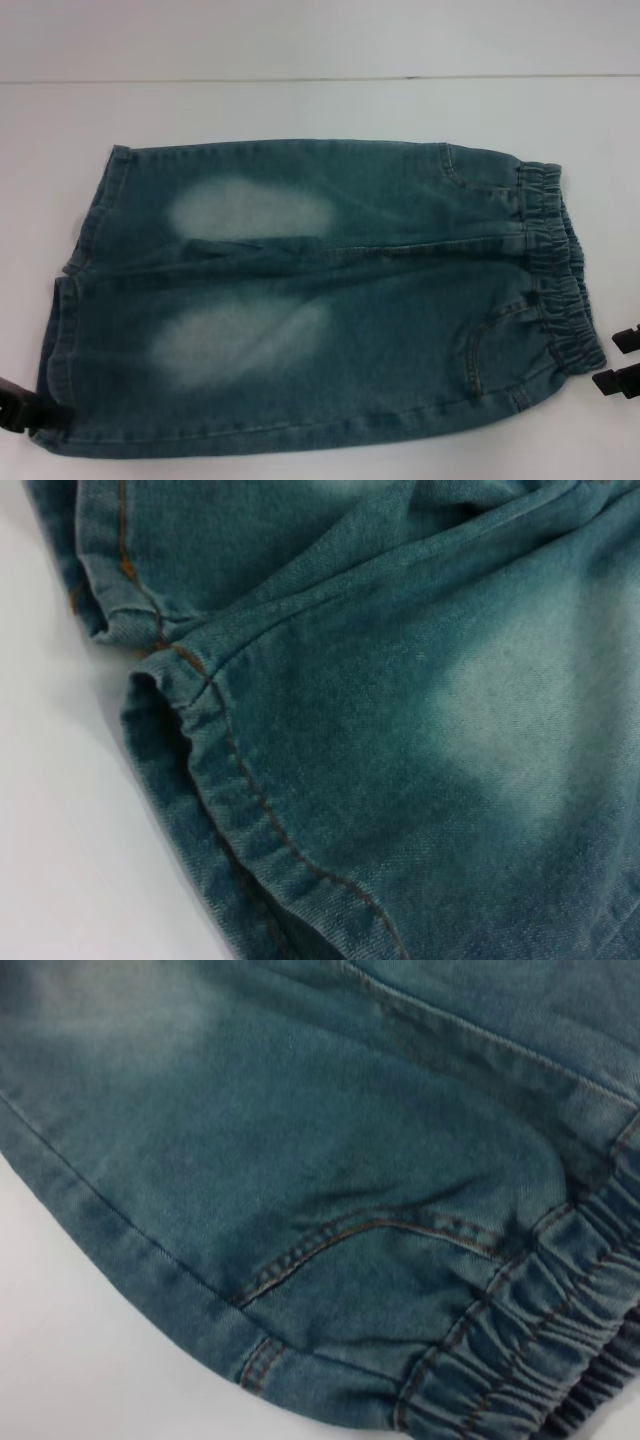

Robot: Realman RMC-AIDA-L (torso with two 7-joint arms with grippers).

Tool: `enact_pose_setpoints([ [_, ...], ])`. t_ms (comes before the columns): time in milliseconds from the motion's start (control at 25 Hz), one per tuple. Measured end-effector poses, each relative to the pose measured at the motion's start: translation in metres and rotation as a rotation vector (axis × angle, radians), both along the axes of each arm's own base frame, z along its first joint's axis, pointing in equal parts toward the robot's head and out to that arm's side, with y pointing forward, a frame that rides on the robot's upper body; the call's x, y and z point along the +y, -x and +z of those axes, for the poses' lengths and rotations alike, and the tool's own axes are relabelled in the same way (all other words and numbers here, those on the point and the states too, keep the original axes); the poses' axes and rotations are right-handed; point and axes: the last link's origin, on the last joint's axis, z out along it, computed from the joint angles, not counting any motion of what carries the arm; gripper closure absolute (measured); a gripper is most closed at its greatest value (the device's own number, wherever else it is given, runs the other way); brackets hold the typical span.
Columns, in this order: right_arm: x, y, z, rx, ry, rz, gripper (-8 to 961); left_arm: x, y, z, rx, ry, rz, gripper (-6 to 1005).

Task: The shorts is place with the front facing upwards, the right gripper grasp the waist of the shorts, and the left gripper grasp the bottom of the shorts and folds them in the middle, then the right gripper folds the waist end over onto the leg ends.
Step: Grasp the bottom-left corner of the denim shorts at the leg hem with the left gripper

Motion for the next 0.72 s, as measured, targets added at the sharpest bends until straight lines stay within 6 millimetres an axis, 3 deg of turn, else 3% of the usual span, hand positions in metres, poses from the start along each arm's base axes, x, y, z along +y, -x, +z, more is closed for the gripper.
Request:
enact_pose_setpoints([
  [720,0.009,0.007,-0.021,0.01,0.056,0.02,243,-0.001,0.001,0.001,0.001,-0.003,0.004,931],
])
